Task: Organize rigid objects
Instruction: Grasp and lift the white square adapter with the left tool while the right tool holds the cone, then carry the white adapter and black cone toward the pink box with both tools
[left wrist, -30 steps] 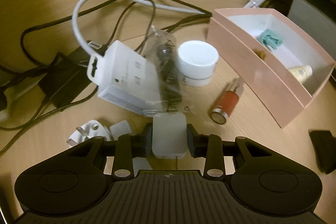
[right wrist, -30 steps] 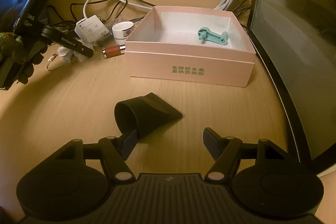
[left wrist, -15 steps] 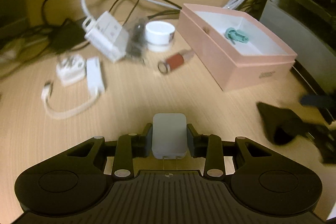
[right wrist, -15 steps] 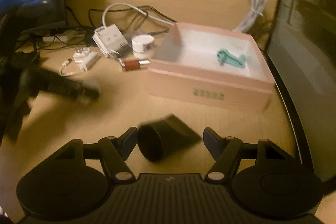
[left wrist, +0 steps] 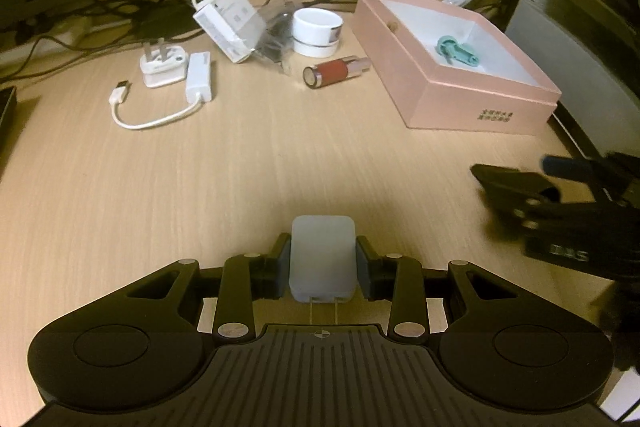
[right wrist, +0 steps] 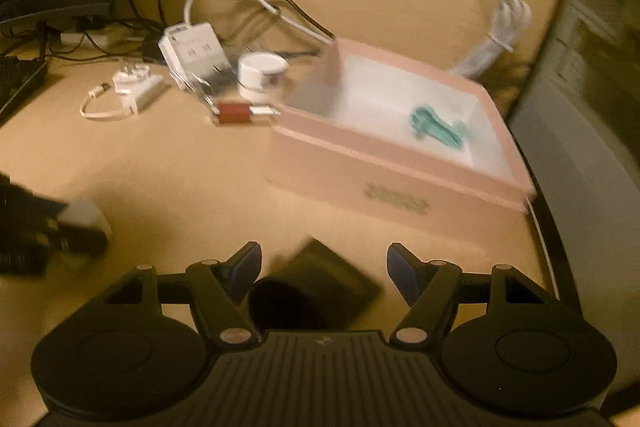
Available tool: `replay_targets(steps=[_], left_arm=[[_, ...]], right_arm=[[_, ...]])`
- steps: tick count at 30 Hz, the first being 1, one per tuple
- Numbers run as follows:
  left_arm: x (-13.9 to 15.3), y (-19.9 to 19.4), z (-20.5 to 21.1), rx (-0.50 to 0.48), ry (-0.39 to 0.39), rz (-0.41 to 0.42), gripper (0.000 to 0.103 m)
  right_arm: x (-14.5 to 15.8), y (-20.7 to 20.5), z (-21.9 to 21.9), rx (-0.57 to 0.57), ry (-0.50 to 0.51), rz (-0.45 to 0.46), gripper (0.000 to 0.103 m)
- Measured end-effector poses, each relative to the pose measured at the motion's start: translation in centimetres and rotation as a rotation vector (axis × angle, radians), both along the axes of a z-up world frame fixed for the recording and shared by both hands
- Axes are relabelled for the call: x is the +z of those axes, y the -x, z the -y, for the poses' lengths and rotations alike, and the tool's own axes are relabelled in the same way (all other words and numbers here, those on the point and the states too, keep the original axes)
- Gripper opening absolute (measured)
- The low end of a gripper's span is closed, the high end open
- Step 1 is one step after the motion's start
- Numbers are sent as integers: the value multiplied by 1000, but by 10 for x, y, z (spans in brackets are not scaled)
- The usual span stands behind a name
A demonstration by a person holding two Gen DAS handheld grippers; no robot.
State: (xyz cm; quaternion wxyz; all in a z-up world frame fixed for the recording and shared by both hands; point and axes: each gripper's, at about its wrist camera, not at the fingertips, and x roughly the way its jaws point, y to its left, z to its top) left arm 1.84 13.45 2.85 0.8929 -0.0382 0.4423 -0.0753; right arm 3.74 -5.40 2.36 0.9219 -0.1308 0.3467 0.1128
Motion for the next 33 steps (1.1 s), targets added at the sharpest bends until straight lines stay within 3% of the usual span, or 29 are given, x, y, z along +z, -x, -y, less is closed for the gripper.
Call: replay_targets(steps=[6,9,13,18,21,25,33], left_arm=[[0,-1,8,-1,-41,3,38],[-1,-1,10,-4,-55,8,38],[-1,1,10,-6,-57,19,38],[-2,2,11,-4,-63,26,38],[-1,2,11,-4,-61,27,38],[-1,2,10,-4,-52,27,38],[-1,2,7,0,-34,27,38]], right_arm=[[2,12,33,-25,-91,-32,70],[-1,5,34,-49,-113,-48,75],[-11,-11,36,-107,-197,-141,76],[-10,-12,23,-89,-225,-136,78],[-8,-14,10,-67,-203,-116,78],[-10,-12,1,-66,-101,-73,78],[-14,21,32,-84,47,37,78]])
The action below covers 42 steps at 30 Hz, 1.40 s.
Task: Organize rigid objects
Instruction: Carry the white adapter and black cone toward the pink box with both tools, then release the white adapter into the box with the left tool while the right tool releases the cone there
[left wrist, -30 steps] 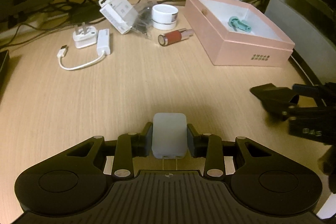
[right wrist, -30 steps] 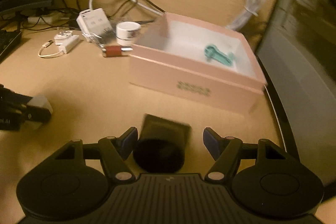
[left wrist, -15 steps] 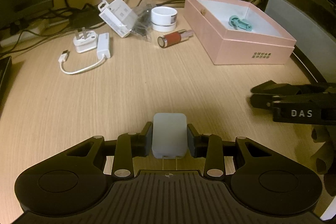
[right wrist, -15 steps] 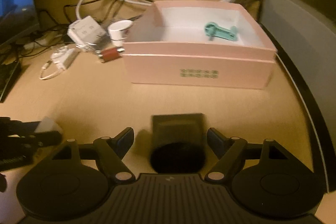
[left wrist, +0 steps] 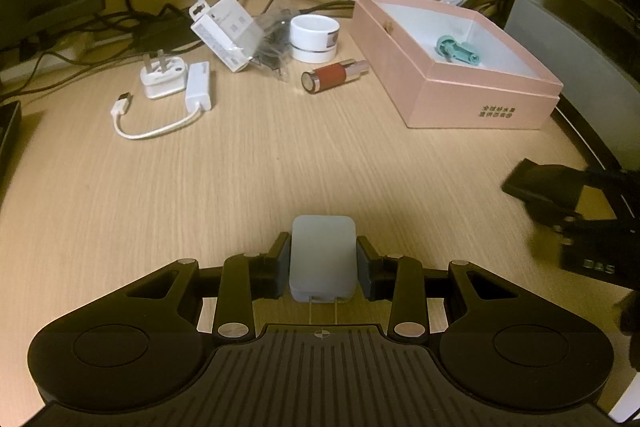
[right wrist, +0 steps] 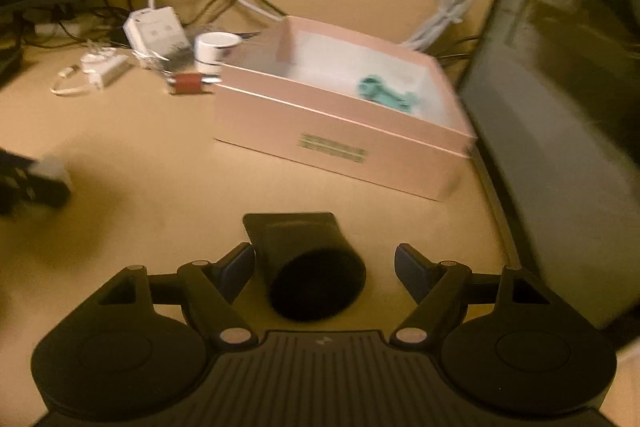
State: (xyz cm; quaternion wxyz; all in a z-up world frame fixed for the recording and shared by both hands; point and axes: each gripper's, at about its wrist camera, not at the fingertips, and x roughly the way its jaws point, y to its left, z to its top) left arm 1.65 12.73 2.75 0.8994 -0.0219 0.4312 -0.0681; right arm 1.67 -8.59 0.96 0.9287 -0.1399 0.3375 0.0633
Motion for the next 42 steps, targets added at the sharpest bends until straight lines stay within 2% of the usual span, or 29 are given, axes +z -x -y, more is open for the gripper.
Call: replay_targets(steps=[5,9,15,20,21,22,23,25,29,35,39,42], left_arm=[[0,1,-2,-1,8,-2,38],[1,0,-1,-5,1,-3,38],[1,0,-1,-10,6,-4,38],[1,0,0,-13,-10,-7,38],[1,0,1,-11,-10,-6,38],[1,0,1,-10,-12,-6,38],[1,0,2,-10,-13,-6,38],[1,0,3,-13,-18,-5,38],[1,3,2,-17,-2,3,37],[4,19,10,-89,48,0,37],[23,17,26,-155,115,15,37],[51,-6,42,-196,155,76,37]], right_arm=[[11,20,23,-14,-96,26,78],[20,25,13,21,-142,33,80],[9,0,-1,1,-81,28,80],[-6,-23,8,7,-46,-29,80],[-5,-24,10,15,-59,-34,78],[-3,-23,11,29,-79,-38,71],[0,-20,11,50,-96,-44,59],[4,-17,10,84,-102,-60,48],[13,-4,7,124,-117,-97,48],[39,25,15,129,-127,-73,48],[56,39,29,110,-145,-52,48],[66,46,38,95,-143,-18,48]])
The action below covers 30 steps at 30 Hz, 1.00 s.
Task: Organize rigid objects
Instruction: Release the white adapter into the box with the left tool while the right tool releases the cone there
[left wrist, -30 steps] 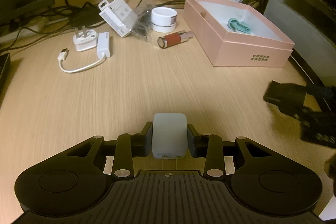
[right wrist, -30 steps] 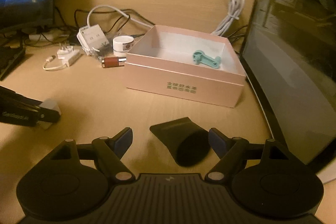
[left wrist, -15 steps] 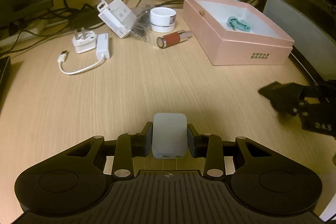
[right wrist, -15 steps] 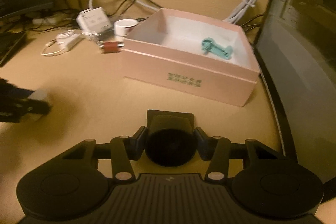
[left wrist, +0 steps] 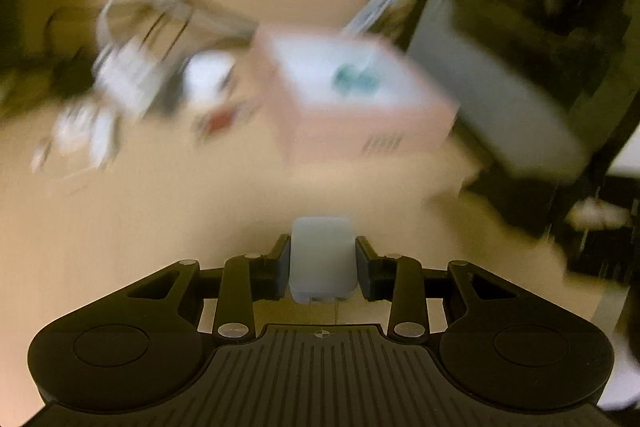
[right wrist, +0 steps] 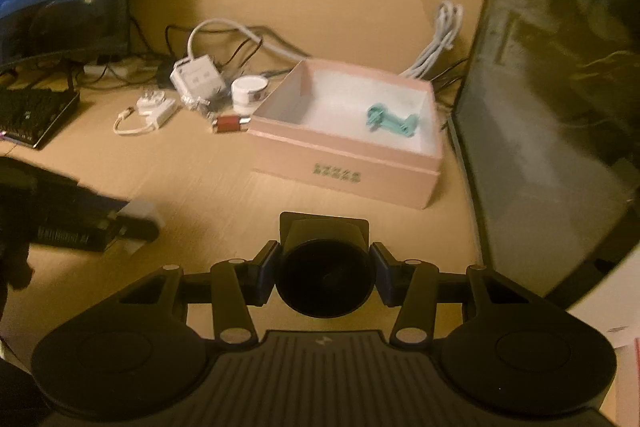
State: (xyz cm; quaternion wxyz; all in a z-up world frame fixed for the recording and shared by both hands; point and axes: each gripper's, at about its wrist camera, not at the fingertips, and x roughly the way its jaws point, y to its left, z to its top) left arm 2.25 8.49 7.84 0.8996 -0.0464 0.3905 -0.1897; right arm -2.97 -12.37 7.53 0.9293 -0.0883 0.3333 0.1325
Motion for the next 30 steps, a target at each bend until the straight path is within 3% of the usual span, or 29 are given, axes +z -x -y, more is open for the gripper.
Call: replay_targets(steps=[5,8,12,14,18,22,30], left_arm=[[64,-70,37,-54,17,166,37],[85,-119,62,-82,-3,211,37],[53,-181,76,-7,40,105,35],[35,-190,73,31,73,65,35],[35,-168,53,88,126,111,35],[42,-115,5,165,168,144,35],[-2,-21,-78,350,116,-42,35]], right_arm=[[18,1,11,-30,-13,68,48],[28,-2,15,-46,-16,107,48],[33,-6,19,-66,-9,131,48],[31,-8,20,-73,4,125,48],[21,-15,24,-86,23,90,48],[17,-36,28,-90,0,56,48],[47,-141,2,-50,-27,122,48]])
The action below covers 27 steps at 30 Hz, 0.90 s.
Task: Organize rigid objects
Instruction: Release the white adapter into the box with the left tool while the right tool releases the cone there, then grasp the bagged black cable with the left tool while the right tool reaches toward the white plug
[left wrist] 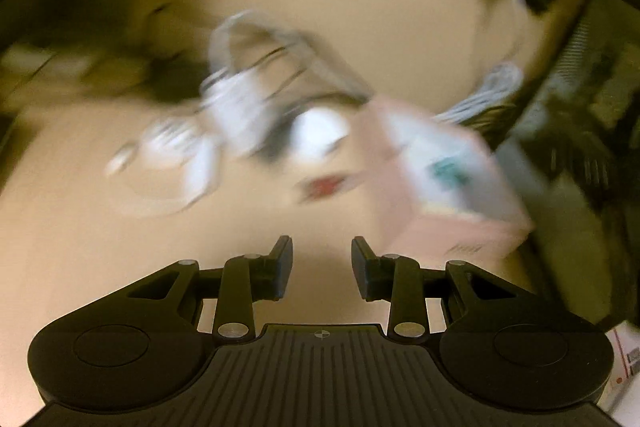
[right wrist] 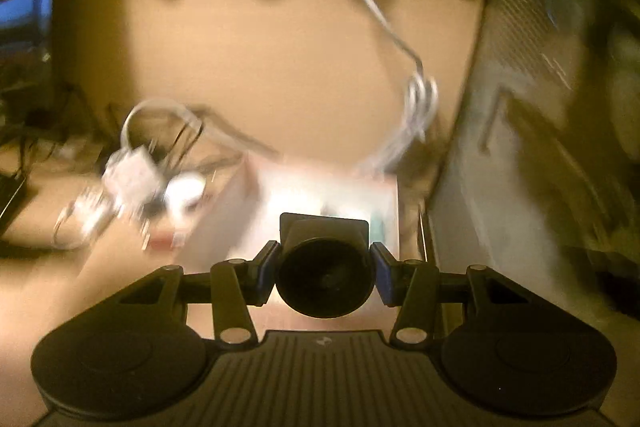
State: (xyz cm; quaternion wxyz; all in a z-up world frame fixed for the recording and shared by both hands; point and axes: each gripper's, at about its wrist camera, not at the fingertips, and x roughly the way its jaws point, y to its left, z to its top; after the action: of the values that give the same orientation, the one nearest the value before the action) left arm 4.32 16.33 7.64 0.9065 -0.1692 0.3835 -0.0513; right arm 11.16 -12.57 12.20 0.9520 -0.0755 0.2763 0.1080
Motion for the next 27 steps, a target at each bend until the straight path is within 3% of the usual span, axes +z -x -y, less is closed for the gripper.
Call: replay_targets(steps=[3,6,9,11,17,23,27], left_arm=[[-7,17,-27,83,-34,-60,35],[-11,35,-55,152,-62,-93,35],[-17,44,-73,194,-42,-112,35],[-21,51,-83,209,-25,-123,35],[-27,67,-104,217,41,-118,35],[-24,70,-118,185,84,-78,35],[-13,44,-124,147,68,-15,35]], right_arm=[[0,-45,-19,-23,31,35,48],[-19,-75,-41,-37,76,-42,55],[-31,-71,-67,55,1,-110,56],[-37,-66,-96,138,0,-116,64],[-44,-92,-189,286,167,-116,70],[-76,-144,-226,217,252,-227,67],[-84,-123,-229,210,266,-219,63]])
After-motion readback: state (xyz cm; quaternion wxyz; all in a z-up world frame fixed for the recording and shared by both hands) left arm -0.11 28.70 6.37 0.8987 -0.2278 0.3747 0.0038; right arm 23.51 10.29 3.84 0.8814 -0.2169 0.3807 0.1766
